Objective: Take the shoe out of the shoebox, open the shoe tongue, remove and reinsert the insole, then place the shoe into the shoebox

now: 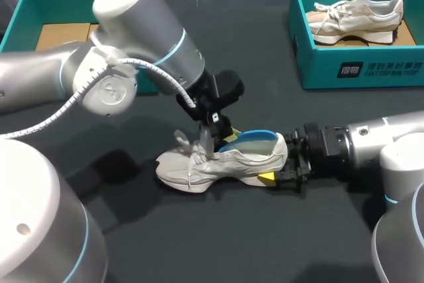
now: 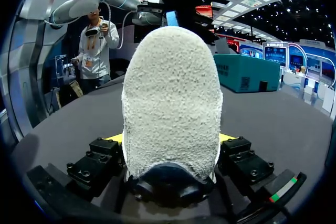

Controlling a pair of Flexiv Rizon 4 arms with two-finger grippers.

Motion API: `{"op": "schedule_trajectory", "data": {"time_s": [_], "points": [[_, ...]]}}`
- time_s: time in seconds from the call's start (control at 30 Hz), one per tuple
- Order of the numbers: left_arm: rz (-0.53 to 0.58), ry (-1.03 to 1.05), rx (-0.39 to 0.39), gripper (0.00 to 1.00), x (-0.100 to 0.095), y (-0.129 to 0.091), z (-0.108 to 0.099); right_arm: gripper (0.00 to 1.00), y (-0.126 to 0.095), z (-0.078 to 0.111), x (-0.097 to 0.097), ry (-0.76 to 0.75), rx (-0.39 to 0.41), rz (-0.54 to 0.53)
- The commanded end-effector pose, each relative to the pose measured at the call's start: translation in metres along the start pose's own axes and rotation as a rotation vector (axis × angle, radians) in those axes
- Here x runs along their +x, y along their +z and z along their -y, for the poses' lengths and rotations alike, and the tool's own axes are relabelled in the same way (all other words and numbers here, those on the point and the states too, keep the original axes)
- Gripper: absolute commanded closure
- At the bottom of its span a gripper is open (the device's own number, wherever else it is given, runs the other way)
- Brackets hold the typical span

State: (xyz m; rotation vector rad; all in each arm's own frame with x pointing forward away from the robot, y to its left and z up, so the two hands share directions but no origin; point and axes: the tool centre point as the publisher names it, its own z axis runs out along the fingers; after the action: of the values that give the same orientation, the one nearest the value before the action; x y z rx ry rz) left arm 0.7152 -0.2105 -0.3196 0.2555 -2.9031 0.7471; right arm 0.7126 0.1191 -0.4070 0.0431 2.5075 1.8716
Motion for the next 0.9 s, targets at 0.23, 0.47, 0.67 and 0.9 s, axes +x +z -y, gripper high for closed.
{"op": "schedule_trajectory", "data": {"time_s": [0.23, 0.47, 0.67, 0.9], "points": [[-0.004, -0.016, 0.035, 1.0, 0.002, -0.005, 0.003, 1.0, 0.001, -0.001, 0.002, 0.0, 0.006, 0.001], [0.038, 0.008, 0.034, 1.0, 0.008, -0.001, 0.01, 1.0, 0.001, -0.001, 0.002, 0.0, 0.006, 0.001], [0.086, -0.016, 0.054, 1.0, 0.007, 0.004, 0.018, 1.0, 0.001, -0.001, 0.002, 0.0, 0.006, 0.001], [0.077, -0.021, 0.06, 1.0, 0.007, 0.001, 0.017, 1.0, 0.001, -0.001, 0.002, 0.0, 0.006, 0.001]]}}
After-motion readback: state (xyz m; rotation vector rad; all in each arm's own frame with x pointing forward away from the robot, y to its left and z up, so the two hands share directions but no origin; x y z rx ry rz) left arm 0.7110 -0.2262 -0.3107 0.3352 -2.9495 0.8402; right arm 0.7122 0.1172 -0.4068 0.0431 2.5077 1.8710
